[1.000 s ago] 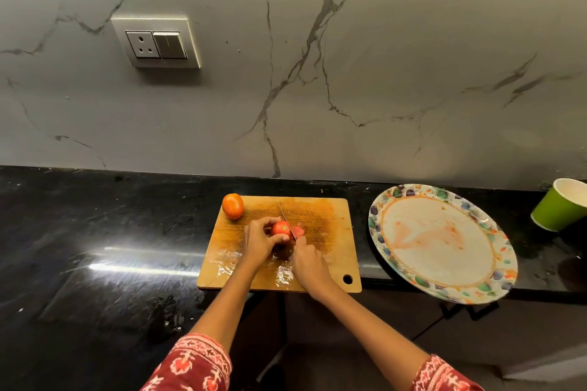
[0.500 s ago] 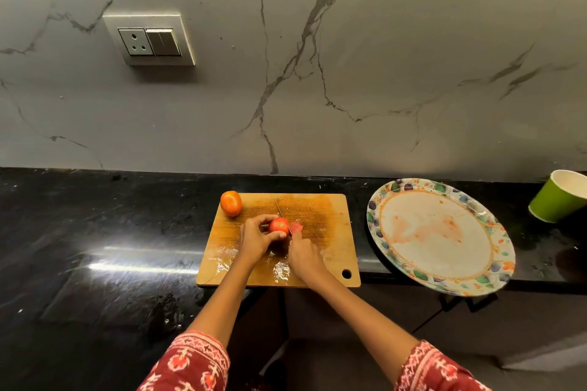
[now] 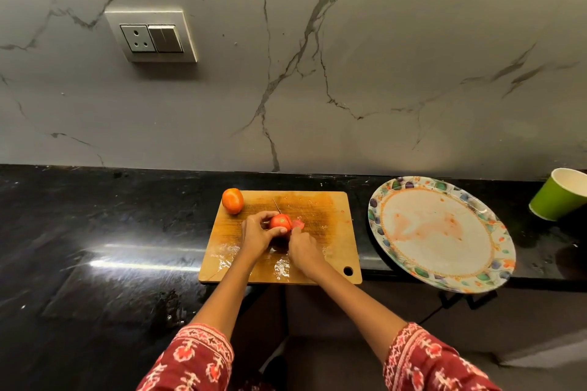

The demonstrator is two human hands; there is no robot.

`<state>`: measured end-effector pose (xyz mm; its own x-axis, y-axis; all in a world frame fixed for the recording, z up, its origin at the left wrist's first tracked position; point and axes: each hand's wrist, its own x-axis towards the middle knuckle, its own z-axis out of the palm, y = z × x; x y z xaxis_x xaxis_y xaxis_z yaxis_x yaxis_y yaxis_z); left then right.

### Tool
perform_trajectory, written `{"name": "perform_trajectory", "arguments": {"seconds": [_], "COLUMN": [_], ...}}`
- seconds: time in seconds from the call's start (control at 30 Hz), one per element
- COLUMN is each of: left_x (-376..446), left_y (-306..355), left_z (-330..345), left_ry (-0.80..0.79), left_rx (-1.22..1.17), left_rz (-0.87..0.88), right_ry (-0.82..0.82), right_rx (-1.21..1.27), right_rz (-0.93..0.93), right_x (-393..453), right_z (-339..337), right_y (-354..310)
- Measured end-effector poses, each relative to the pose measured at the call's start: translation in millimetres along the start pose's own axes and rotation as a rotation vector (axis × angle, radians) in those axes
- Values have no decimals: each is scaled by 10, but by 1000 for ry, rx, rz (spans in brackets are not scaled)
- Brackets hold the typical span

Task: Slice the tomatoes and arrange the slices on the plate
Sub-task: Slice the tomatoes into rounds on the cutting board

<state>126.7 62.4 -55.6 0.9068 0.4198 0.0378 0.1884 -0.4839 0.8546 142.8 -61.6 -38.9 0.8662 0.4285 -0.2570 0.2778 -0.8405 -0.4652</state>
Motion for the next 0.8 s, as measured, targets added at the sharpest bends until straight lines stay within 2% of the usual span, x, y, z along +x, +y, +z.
{"name": "perform_trajectory", "arguments": {"seconds": [0.4, 0.6, 0.8], "left_x": [-12, 0, -38], "left_y": [21, 48, 94], "left_z": [-2, -15, -5], "left_ry": [-15, -27, -31], "left_rx": [-10, -1, -9], "left_rz": [-4, -26, -59], "right_ry": [-40, -48, -31], "right_rx": [-61, -126, -52], "right_rz": [9, -20, -8], "right_x": [-43, -308, -383], "right_z": [-46, 43, -65], "right_y": [-25, 249, 322]}}
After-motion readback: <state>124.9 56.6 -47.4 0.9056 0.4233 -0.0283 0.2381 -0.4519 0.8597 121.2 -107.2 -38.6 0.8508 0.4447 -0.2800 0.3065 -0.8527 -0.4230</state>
